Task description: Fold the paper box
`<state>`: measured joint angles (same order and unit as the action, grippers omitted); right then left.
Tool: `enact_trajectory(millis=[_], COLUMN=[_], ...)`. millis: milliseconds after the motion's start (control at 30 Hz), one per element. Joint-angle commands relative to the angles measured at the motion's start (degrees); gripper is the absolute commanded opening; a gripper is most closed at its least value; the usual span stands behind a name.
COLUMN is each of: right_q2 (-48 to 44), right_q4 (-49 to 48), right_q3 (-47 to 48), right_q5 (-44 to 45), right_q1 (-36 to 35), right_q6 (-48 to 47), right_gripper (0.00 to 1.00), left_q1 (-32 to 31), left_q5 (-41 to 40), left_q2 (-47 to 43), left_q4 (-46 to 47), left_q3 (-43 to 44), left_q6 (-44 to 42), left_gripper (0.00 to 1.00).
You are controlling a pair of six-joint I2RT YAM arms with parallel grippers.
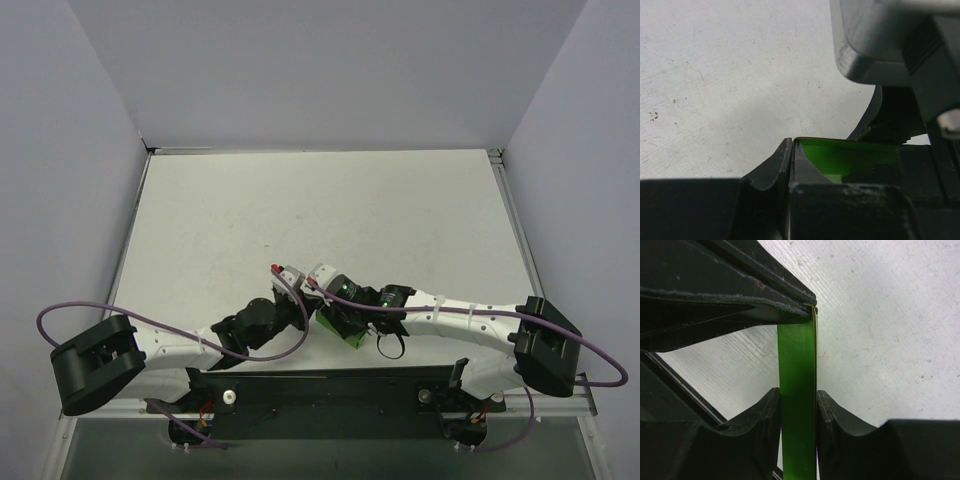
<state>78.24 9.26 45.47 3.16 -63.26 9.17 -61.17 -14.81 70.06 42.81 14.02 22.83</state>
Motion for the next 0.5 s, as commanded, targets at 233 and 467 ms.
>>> enact_trajectory(millis=[233, 467], right_q2=[-0.3, -0.9], right_q4=[-0.3, -0.2], right_q3=[2.8, 2.3], right_q5=[1.6, 1.5], right_q1=[1.3, 2.0], right_q6=[-0.1, -0.4], right_gripper=[0.14, 0.14], left_q1=[-2.1, -2.3], left_q5=[3.6, 1.7], left_q2=[7.6, 6.5], left_q4=[-18.6, -22.8], left_q3=[1.1, 1.3], left_q6=[0.8, 2.0], left_gripper=[0.00, 0.00])
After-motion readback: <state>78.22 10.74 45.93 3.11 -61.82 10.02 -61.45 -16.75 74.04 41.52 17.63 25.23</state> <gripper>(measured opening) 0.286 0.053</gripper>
